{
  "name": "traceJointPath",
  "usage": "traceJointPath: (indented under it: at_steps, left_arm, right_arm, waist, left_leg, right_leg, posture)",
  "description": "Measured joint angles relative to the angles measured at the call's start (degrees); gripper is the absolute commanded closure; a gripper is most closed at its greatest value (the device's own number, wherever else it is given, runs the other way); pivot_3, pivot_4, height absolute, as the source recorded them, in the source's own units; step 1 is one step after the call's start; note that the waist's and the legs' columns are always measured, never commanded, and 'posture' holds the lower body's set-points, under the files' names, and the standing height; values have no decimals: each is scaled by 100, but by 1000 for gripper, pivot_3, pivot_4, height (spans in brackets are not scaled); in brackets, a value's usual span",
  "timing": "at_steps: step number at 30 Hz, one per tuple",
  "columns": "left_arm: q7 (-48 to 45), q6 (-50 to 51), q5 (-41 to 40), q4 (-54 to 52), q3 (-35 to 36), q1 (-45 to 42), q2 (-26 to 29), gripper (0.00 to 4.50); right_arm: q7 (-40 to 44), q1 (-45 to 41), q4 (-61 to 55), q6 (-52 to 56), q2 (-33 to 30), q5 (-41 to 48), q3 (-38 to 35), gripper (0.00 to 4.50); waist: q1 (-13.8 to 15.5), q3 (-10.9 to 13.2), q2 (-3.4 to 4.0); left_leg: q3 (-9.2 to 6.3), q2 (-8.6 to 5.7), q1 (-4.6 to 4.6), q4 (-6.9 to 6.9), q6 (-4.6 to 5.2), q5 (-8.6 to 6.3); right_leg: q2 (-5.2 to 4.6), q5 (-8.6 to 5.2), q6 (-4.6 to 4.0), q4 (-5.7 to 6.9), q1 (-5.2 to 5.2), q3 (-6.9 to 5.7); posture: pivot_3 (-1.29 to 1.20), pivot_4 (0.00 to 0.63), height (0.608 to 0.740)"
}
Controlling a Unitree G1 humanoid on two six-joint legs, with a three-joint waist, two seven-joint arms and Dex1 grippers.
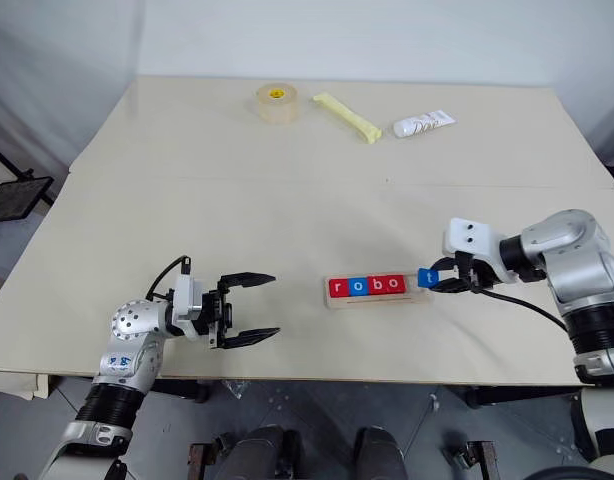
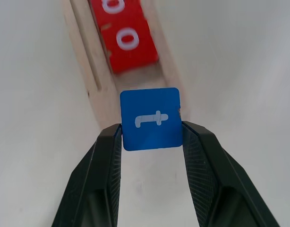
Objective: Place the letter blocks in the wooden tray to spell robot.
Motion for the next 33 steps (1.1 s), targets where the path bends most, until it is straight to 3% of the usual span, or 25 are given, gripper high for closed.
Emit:
traceJointPath:
  at_steps: [17,26,33]
  left_arm:
    - [181,-87,1,-16,5,116,1,0]
    - [211,-138,7,-15,0,111,-21,0]
    - [208,-147,13,10,-1,63,-36,0]
  right_arm:
    - [104,-334,562,-475,253,-129,230,3033]
    - [184,-326,443,-422,297,7,215,34]
    - [41,-317,319,-271,284,80,130,34]
  waist:
    - [-6,0,0]
    - [-3,0,0]
    - [-3,0,0]
  left_leg:
    - [-4,-2,-1,-1,0,0]
    - [-5,-3,-1,-1,0,0]
    - [-5,-3,-2,-1,0,0]
  right_leg:
    - [-1,0,0,2,-1,-4]
    - [-2,0,0,1,0,-4]
    - [-1,0,0,2,-1,-5]
  posture:
    - [0,150,740]
    - [0,150,740]
    - [0,150,740]
